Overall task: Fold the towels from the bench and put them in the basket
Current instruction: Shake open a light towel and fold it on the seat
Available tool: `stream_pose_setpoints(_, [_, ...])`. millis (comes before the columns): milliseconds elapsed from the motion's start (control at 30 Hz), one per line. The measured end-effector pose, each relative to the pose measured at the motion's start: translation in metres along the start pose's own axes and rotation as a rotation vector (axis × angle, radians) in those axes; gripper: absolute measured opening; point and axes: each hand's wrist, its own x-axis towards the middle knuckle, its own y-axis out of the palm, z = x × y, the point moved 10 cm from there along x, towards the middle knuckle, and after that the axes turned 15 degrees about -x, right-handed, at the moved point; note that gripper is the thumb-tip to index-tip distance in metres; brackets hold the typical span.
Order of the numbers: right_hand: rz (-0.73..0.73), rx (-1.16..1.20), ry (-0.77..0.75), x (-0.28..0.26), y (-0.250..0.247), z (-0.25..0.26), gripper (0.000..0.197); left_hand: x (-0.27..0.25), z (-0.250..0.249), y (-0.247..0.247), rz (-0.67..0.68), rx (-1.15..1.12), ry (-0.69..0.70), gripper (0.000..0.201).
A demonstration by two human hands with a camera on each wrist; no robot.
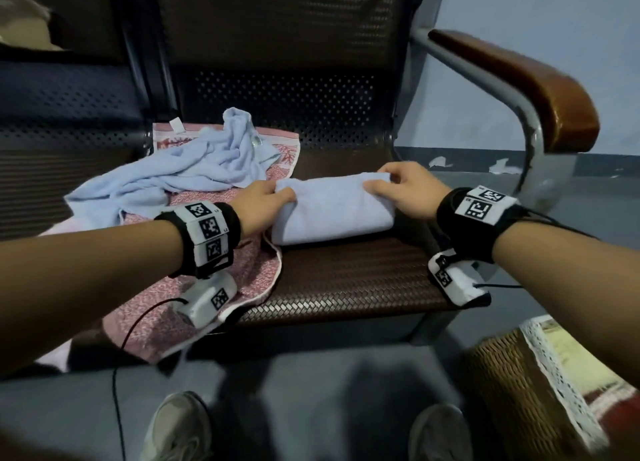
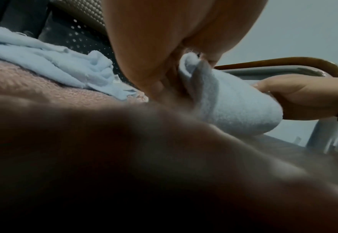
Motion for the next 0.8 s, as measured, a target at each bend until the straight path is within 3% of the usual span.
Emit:
stream_pose_setpoints(200, [0.081,0.055,0.117,0.023,0.022,-0.014,0.048,0.019,0.016,-0.005,-0.119,0.107,-0.092,0.043])
stream_pose_setpoints(300, [0.074,-0.079,0.112,0.033,0.025,-0.014,0.055,0.020,0.009,-0.012,-0.212,0.135,-0.044,0.046])
stream_pose_setpoints(400, [0.055,-0.164,0.113,0.040,0.027,-0.014,0.050,0.018,-0.015,0.010,-0.050,0.284,0.162,0.059])
stream_pose_setpoints(467, [0.043,-0.200,0.115,0.042,0.026,-0.012,0.052,0.015,-0.012,0.031,0.140,0.406,0.168,0.070])
stream_pose_setpoints(533, [0.011,-0.241,0.099,0.042,0.022,-0.006,0.055,0.015,-0.002,0.039,0.227,0.515,0.128,0.080])
stream_pose_setpoints(600, [-0.024,-0.279,0.036,0.039,0.017,0.008,0.055,0.017,0.000,0.039,0.212,0.606,0.151,0.075])
stream_pose_setpoints(667, [0.017,-0.308,-0.068,0.033,0.020,0.028,0.054,0.017,-0.010,0.035,0.140,0.636,0.222,0.058])
stream_pose_setpoints(733, [0.120,-0.384,-0.167,0.021,0.035,0.044,0.066,0.012,-0.033,0.030,0.058,0.576,0.329,0.043])
stream_pose_setpoints(800, [0.146,-0.496,-0.197,0.007,0.040,0.050,0.079,0.001,-0.062,0.032,0.057,0.448,0.435,0.044])
